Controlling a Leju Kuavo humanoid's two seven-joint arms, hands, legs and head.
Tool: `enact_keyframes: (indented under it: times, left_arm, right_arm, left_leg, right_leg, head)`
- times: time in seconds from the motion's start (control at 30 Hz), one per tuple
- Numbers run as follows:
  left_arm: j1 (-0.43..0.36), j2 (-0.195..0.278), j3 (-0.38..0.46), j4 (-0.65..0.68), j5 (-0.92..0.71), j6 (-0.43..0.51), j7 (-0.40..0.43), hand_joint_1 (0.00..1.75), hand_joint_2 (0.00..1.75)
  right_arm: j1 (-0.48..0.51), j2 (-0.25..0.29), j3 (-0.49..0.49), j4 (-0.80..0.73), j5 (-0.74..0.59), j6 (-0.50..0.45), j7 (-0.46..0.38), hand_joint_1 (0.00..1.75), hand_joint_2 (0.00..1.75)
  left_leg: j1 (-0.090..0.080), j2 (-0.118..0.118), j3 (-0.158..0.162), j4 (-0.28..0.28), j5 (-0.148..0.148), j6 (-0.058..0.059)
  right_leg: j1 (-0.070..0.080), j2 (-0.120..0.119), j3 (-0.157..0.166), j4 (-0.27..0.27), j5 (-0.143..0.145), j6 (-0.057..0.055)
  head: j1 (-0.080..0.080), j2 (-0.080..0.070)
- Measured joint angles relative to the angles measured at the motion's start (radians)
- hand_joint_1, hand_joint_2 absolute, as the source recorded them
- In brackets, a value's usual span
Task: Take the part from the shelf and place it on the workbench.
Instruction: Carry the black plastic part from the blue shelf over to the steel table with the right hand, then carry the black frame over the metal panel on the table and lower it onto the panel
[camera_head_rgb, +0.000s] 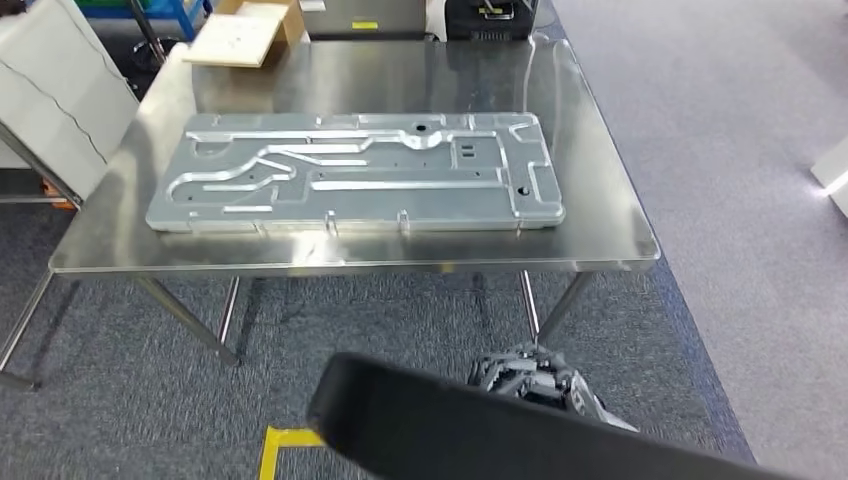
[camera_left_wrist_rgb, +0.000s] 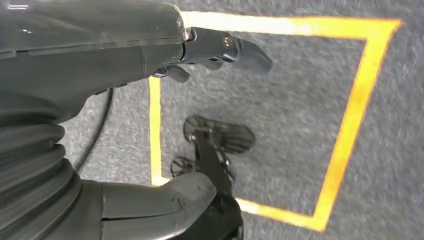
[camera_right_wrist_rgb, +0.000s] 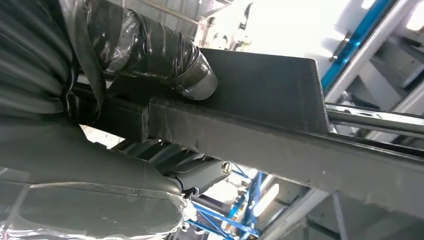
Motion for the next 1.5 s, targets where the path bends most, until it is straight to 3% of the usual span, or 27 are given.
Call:
enact_keyframes:
  times: [0.07,0.1,0.2,0.23,0.27,0.33,0.4,0.43,0.5,0.6,0.63,0.7,0.73,0.77,0.8,0.87,0.9,0.93,1.03,1.1,1.17,1.23,1.27,1.3,1.4,1.43,1.5]
  left_arm:
    - [0.001,0.000,0.001,0.000,0.000,0.000,0.000,0.00,1.75]
    - [0.000,0.000,0.001,0.000,0.000,0.000,-0.001,0.00,1.75]
    - [-0.001,0.000,0.002,0.000,-0.001,-0.001,-0.004,0.00,1.75]
    - [-0.001,0.000,0.002,0.000,-0.002,-0.001,-0.005,0.00,1.75]
    - [-0.001,0.000,0.002,0.000,-0.002,-0.002,-0.006,0.00,1.75]
    - [0.000,0.000,0.002,0.000,-0.002,-0.002,-0.006,0.00,1.75]
    - [-0.001,-0.004,0.003,0.001,-0.002,-0.002,-0.006,0.00,1.75]
    - [-0.001,-0.006,0.003,0.001,-0.003,-0.002,-0.005,0.00,1.75]
    - [-0.002,-0.007,0.003,0.001,-0.003,-0.002,-0.004,0.00,1.75]
    - [-0.004,-0.006,0.003,0.000,-0.003,-0.002,-0.003,0.00,1.75]
    - [-0.005,-0.005,0.003,0.000,-0.004,-0.002,-0.003,0.00,1.75]
    - [-0.006,-0.005,0.003,0.000,-0.004,-0.003,-0.003,0.00,1.75]
    - [-0.005,-0.005,0.004,0.000,-0.004,-0.003,-0.003,0.00,1.75]
    - [-0.003,-0.005,0.004,0.000,-0.004,-0.003,-0.003,0.00,1.75]
    - [-0.001,-0.004,0.004,0.000,-0.004,-0.003,-0.003,0.00,1.75]
    - [0.001,-0.004,0.004,0.000,-0.004,-0.003,-0.002,0.00,1.75]
    - [0.001,-0.004,0.004,0.000,-0.004,-0.003,-0.002,0.00,1.75]
    - [0.000,-0.004,0.004,0.000,-0.004,-0.003,-0.001,0.00,1.75]
    - [0.000,-0.003,0.006,0.000,-0.004,-0.002,-0.001,0.00,1.75]
    - [0.002,-0.003,0.009,0.000,-0.006,-0.001,-0.001,0.00,1.75]
    - [0.001,-0.003,0.012,0.000,-0.009,-0.001,-0.002,0.00,1.75]
    - [0.001,-0.002,0.015,0.000,-0.010,-0.001,-0.002,0.00,1.75]
    - [0.001,-0.001,0.017,0.000,-0.010,-0.001,-0.002,0.00,1.75]
    - [0.002,-0.001,0.018,0.000,-0.010,-0.001,-0.003,0.00,1.75]
    - [0.001,-0.002,0.019,0.001,-0.010,-0.003,-0.007,0.00,1.75]
    - [0.000,-0.003,0.019,0.001,-0.011,-0.003,-0.008,0.00,1.75]
    - [-0.001,-0.005,0.021,0.001,-0.011,-0.002,-0.011,0.00,1.75]
  right_arm:
    - [0.000,0.000,0.000,-0.001,0.000,0.000,0.000,1.75,1.75]
    - [-0.001,0.000,0.000,-0.001,-0.001,0.000,-0.001,1.75,1.75]
    - [0.001,0.000,0.000,-0.002,-0.001,0.000,-0.001,1.75,1.75]
    - [0.002,0.000,0.000,-0.002,-0.001,0.000,-0.001,1.75,1.75]
    - [0.003,0.000,0.000,-0.002,-0.002,0.000,-0.001,1.75,1.75]
    - [0.004,0.000,0.000,-0.002,-0.002,0.000,-0.001,1.75,1.75]
    - [0.004,-0.001,0.000,-0.002,-0.002,0.000,-0.002,1.75,1.75]
    - [0.004,-0.001,0.000,-0.002,-0.003,0.000,-0.002,1.75,1.75]
    - [0.004,-0.001,0.000,-0.003,-0.004,0.000,-0.003,1.75,1.75]
    - [0.005,-0.002,0.000,-0.006,-0.005,0.001,-0.003,1.75,1.75]
    - [0.006,-0.001,0.000,-0.006,-0.005,0.001,-0.003,1.75,1.75]
    - [0.006,-0.001,0.000,-0.006,-0.005,0.002,-0.003,1.75,1.75]
    - [0.007,-0.001,0.000,-0.006,-0.005,0.002,-0.003,1.75,1.75]
    - [0.008,-0.001,0.000,-0.006,-0.005,0.002,-0.003,1.75,1.75]
    - [0.008,-0.001,0.000,-0.005,-0.005,0.002,-0.003,1.75,1.75]
    - [0.008,-0.001,0.000,-0.005,-0.005,0.003,-0.003,1.75,1.75]
    - [0.008,-0.001,0.000,-0.005,-0.005,0.003,-0.003,1.75,1.75]
    - [0.008,-0.002,0.000,-0.005,-0.005,0.003,-0.003,1.75,1.75]
    - [0.007,-0.002,0.000,-0.005,-0.006,0.003,-0.003,1.75,1.75]
    - [0.007,-0.001,0.000,-0.007,-0.006,0.003,-0.003,1.75,1.75]
    - [0.007,-0.002,0.000,-0.009,-0.006,0.003,-0.003,1.75,1.75]
    - [0.008,-0.002,0.000,-0.009,-0.006,0.003,-0.003,1.75,1.75]
    - [0.009,-0.002,0.000,-0.008,-0.006,0.003,-0.003,1.75,1.75]
    - [0.009,-0.002,0.000,-0.008,-0.005,0.002,-0.004,1.75,1.75]
    - [0.009,-0.002,0.000,-0.010,0.015,-0.009,-0.015,1.75,1.75]
    - [0.009,-0.002,0.000,-0.014,0.033,-0.019,-0.024,1.75,1.75]
    - [0.012,-0.003,0.000,-0.030,0.085,-0.057,-0.045,1.75,1.75]
  left_leg:
    - [0.001,0.000,0.006,-0.002,-0.007,0.013]
    - [0.002,0.000,0.012,-0.003,-0.011,0.019]
    - [0.000,0.001,0.028,-0.004,-0.026,0.030]
    - [-0.001,0.000,0.035,-0.004,-0.032,0.031]
    - [-0.003,-0.001,0.044,-0.004,-0.039,0.030]
    - [-0.006,-0.004,0.069,-0.006,-0.055,0.029]
    - [-0.005,-0.005,0.087,-0.013,-0.067,0.024]
    - [-0.002,-0.005,0.090,-0.017,-0.070,0.019]
    - [0.001,-0.004,0.096,-0.027,-0.074,0.007]
    - [-0.004,0.000,0.092,0.001,-0.099,-0.003]
    - [-0.003,0.000,0.067,0.051,-0.122,-0.007]
    - [0.000,0.000,-0.015,0.189,-0.168,-0.015]
    - [0.002,0.000,-0.051,0.238,-0.174,-0.020]
    - [0.004,0.001,-0.072,0.253,-0.157,-0.024]
    - [0.005,0.001,-0.074,0.228,-0.119,-0.027]
    - [0.006,0.003,-0.037,0.109,-0.027,-0.028]
    - [0.004,0.003,-0.016,0.056,-0.002,-0.027]
    - [0.003,0.003,-0.002,0.023,0.005,-0.022]
    - [-0.001,0.001,0.011,-0.001,-0.011,0.000]
    - [0.002,0.000,0.020,-0.006,-0.017,0.013]
    - [0.004,0.001,0.030,-0.007,-0.025,0.024]
    - [0.003,0.001,0.039,-0.007,-0.035,0.027]
    - [0.003,0.000,0.047,-0.007,-0.041,0.027]
    - [0.003,-0.001,0.057,-0.007,-0.047,0.025]
    - [0.004,-0.005,0.093,-0.016,-0.068,0.017]
    - [0.004,-0.006,0.100,-0.020,-0.072,0.012]
    - [0.006,-0.006,0.107,-0.032,-0.076,0.000]
  right_leg:
    - [-0.003,-0.001,-0.005,0.022,-0.018,0.009]
    - [-0.004,-0.002,-0.024,0.061,-0.037,0.014]
    - [-0.006,-0.003,-0.149,0.270,-0.105,0.022]
    - [-0.006,-0.003,-0.185,0.314,-0.104,0.022]
    - [-0.005,-0.003,-0.204,0.319,-0.079,0.019]
    - [0.002,-0.003,-0.182,0.212,0.022,0.002]
    - [0.014,-0.003,-0.139,0.090,0.095,-0.026]
    - [0.021,-0.003,-0.128,0.057,0.105,-0.037]
    - [0.028,-0.003,-0.118,0.032,0.097,-0.050]
    - [0.012,-0.008,-0.081,-0.011,0.090,-0.053]
    - [0.007,-0.009,-0.069,-0.020,0.087,-0.052]
    - [0.006,-0.010,-0.056,-0.019,0.073,-0.051]
    - [0.006,-0.009,-0.051,-0.014,0.063,-0.049]
    - [0.005,-0.008,-0.043,-0.009,0.053,-0.046]
    - [0.003,-0.006,-0.033,-0.004,0.043,-0.043]
    - [0.000,-0.005,-0.011,0.002,0.020,-0.033]
    - [0.001,-0.005,-0.004,0.006,0.010,-0.027]
    - [0.001,-0.005,-0.001,0.007,0.005,-0.021]
    - [0.003,-0.005,0.000,0.003,-0.002,-0.009]
    - [-0.001,-0.006,-0.012,0.038,-0.024,0.001]
    - [-0.004,-0.006,-0.075,0.158,-0.074,0.011]
    - [-0.007,-0.006,-0.167,0.299,-0.113,0.016]
    - [-0.007,-0.006,-0.197,0.331,-0.105,0.016]
    - [-0.008,-0.006,-0.206,0.321,-0.072,0.014]
    - [0.000,-0.005,-0.147,0.129,0.072,-0.007]
    - [0.005,-0.006,-0.127,0.075,0.095,-0.016]
    - [0.014,-0.005,-0.111,0.033,0.096,-0.027]
  head:
    - [0.000,0.000]
    - [0.000,0.000]
    - [0.000,0.000]
    - [0.000,0.000]
    - [0.000,0.000]
    - [0.000,0.000]
    - [0.000,0.000]
    - [0.000,0.000]
    - [0.001,0.000]
    - [0.000,0.000]
    - [0.000,0.000]
    - [0.000,0.000]
    - [0.000,0.000]
    - [0.000,0.000]
    - [0.000,0.000]
    - [0.000,0.000]
    - [0.000,0.000]
    - [0.000,0.000]
    - [0.000,0.000]
    - [0.000,0.000]
    - [0.000,0.000]
    - [0.000,0.000]
    - [0.000,0.000]
    - [0.000,0.000]
    - [0.000,0.000]
    - [0.000,0.000]
    - [0.001,0.000]
